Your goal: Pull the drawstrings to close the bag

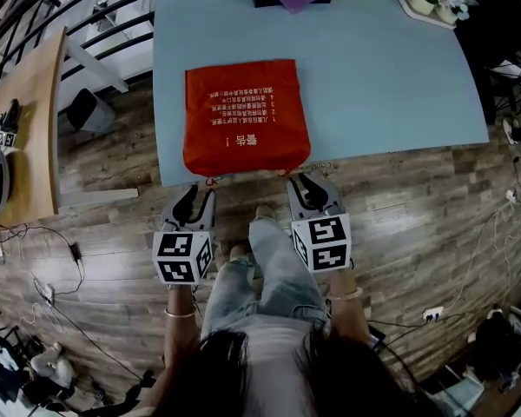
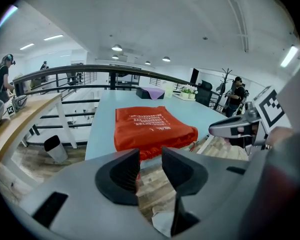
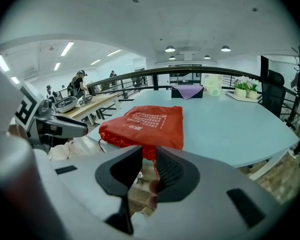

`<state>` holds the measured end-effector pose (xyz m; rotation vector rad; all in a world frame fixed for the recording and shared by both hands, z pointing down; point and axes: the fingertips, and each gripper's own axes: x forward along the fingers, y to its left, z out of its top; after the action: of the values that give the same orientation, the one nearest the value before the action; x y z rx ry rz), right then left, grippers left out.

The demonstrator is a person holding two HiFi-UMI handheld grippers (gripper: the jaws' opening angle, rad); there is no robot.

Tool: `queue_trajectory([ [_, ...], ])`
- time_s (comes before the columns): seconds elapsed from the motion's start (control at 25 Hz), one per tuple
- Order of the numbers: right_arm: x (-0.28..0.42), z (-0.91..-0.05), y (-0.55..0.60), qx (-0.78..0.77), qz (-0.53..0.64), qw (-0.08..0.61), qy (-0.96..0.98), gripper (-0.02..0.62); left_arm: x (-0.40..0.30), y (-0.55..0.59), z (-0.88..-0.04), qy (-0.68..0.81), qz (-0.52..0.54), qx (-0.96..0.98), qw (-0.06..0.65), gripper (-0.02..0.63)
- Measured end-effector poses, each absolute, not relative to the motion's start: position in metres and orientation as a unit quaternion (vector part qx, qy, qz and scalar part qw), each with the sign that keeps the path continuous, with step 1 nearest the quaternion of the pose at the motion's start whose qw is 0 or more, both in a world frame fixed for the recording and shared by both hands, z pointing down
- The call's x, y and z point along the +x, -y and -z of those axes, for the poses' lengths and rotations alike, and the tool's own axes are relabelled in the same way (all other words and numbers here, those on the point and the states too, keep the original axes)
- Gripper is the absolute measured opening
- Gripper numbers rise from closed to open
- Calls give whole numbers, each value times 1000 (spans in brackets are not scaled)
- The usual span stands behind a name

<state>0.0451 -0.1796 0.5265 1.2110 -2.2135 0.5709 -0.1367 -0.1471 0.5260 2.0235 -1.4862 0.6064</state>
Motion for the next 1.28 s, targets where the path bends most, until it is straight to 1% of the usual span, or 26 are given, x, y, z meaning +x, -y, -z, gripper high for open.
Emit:
queue_trajectory([
  [0.88,41,-611,188,435,-272,327,793,101,-146,161,-600,554,-259,718,333,130],
  [1.12,39,-627,189,435,-284,336,786,107,-150,163,-609,565,-265,708,331,130],
  [1.28,38,-628,196,443,-283,328,785,107,-150,164,-610,583,-265,701,314,129],
])
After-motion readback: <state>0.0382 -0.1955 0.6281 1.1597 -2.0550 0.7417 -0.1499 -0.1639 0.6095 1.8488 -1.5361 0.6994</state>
